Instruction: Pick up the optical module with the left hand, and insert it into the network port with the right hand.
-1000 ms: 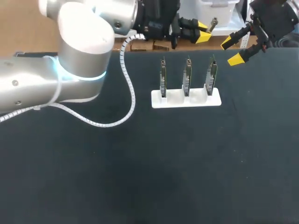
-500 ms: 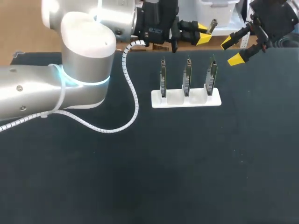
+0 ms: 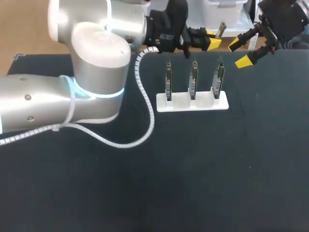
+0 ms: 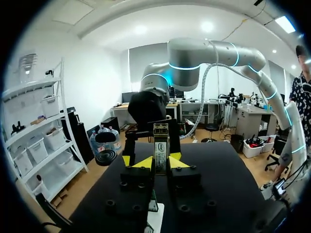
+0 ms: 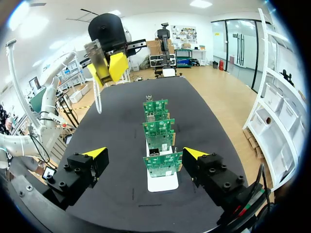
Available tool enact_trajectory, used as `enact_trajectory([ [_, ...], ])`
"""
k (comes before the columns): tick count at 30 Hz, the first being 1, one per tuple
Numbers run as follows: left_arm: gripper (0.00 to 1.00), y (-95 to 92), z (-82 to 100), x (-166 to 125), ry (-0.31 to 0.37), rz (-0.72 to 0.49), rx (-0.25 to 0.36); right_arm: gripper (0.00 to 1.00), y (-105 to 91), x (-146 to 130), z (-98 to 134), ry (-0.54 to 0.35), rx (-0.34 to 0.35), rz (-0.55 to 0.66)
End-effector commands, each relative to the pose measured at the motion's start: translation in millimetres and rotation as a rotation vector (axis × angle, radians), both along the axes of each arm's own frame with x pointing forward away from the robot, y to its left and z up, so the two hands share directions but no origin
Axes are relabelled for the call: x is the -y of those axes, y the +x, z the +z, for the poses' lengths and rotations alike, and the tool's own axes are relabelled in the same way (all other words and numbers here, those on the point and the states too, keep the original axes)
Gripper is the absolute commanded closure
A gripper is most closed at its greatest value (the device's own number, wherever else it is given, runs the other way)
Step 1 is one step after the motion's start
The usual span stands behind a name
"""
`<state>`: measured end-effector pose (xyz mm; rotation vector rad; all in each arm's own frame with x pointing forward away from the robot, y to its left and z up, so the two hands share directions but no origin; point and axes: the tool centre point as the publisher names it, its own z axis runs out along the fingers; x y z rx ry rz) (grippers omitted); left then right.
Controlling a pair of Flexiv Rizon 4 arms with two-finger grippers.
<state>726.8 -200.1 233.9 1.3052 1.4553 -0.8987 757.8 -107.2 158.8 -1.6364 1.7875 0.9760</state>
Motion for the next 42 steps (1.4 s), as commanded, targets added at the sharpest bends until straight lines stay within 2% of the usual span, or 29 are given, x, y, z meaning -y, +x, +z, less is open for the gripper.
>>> enact_trajectory([
  [1, 1.00, 1.4, -4.1, 9.6, -0.028, 0.016, 0.018, 0.00, -1.3, -0.4, 0.2, -0.001, 0.002, -0.003],
  [10, 1.00, 11.7, -12.6, 29.0, -0.043, -0.035, 0.000, 0.00, -1.3, -0.4, 0.2, -0.001, 0.002, -0.003],
  [18, 1.00, 14.8, -16.4, 41.6, -0.017, -0.055, 0.007, 0.00, -1.3, -0.4, 0.2, -0.001, 0.002, -0.003],
  [33, 1.00, 15.6, -38.5, 38.0, -0.024, -0.031, -0.044, 0.00, -1.3, -0.4, 0.2, -0.001, 0.002, -0.003],
  [38, 1.00, 20.4, -41.4, 37.7, -0.031, -0.020, -0.041, 0.00, -1.3, -0.4, 0.2, -0.001, 0.002, -0.003],
  [42, 1.00, 26.0, -43.9, 40.2, -0.044, -0.040, -0.015, 0.00, -1.3, -0.4, 0.2, -0.001, 0.002, -0.003],
])
